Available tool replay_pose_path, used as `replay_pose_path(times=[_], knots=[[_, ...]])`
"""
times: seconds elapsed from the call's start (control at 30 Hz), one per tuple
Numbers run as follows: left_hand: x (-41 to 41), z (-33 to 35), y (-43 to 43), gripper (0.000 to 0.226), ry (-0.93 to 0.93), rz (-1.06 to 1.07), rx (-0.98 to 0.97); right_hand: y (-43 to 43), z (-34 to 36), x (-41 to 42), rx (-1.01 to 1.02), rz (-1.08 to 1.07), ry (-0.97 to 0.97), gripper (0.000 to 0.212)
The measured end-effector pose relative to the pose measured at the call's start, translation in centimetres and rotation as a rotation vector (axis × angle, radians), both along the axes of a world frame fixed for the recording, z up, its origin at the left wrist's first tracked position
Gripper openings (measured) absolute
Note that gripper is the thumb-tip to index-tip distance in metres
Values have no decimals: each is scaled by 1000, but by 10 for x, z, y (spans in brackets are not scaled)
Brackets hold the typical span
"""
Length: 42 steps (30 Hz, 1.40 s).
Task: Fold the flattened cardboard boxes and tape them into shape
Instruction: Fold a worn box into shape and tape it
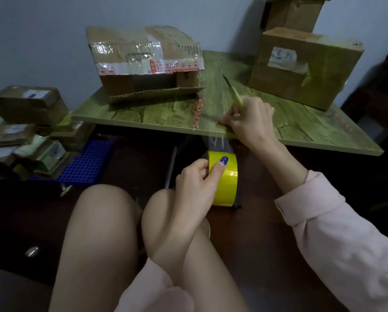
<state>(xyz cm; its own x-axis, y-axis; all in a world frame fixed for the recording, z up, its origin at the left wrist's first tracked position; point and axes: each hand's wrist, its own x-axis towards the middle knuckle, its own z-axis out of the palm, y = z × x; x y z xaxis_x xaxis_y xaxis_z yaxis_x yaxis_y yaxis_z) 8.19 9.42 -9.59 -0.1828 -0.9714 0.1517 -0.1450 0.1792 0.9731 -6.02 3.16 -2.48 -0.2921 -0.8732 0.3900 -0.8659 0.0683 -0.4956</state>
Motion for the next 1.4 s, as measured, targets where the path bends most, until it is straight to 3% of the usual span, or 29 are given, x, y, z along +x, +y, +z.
replay_pose_path(times=[0.13, 0.27, 0.4, 0.5, 0.57, 0.8, 0.9, 1.0, 1.1, 1.13, 1.27, 1.4], knots=[[-2, -10, -5, 43, -37, 3, 26, -2, 15, -5, 221, -31, -121, 47], [-6, -20, -5, 52, -213, 50, 122, -8, 25, -5, 351, -37, -181, 47], [-6, -32, -3, 48, -58, -49, 173, -10, 31, -5, 396, -26, -172, 49], [0, -38, 1, 35, 51, -201, 240, -5, 31, -9, 355, 34, -112, 47], [3, -44, 9, 19, -12, -275, 222, -2, 25, -10, 293, 106, -71, 43], [1, -59, 12, 62, -183, -210, 355, 0, 22, -1, 319, 135, -132, 51], [0, -57, 23, 51, -140, -218, 416, -1, 20, -1, 305, 140, -42, 50], [4, -62, 24, 76, -64, -147, 425, 12, 14, 1, 124, 161, 111, 44], [11, -58, 30, 57, -41, -38, 425, 42, 13, 1, -87, 234, 152, 42], [12, -57, 32, 60, -6, -37, 437, 52, 13, 2, -101, 252, 174, 41], [12, -49, 44, 72, 122, -89, 469, 86, 12, 3, 197, 320, 200, 32], [11, -50, 48, 53, 203, -79, 457, 116, -6, -1, 354, 449, 318, 26]])
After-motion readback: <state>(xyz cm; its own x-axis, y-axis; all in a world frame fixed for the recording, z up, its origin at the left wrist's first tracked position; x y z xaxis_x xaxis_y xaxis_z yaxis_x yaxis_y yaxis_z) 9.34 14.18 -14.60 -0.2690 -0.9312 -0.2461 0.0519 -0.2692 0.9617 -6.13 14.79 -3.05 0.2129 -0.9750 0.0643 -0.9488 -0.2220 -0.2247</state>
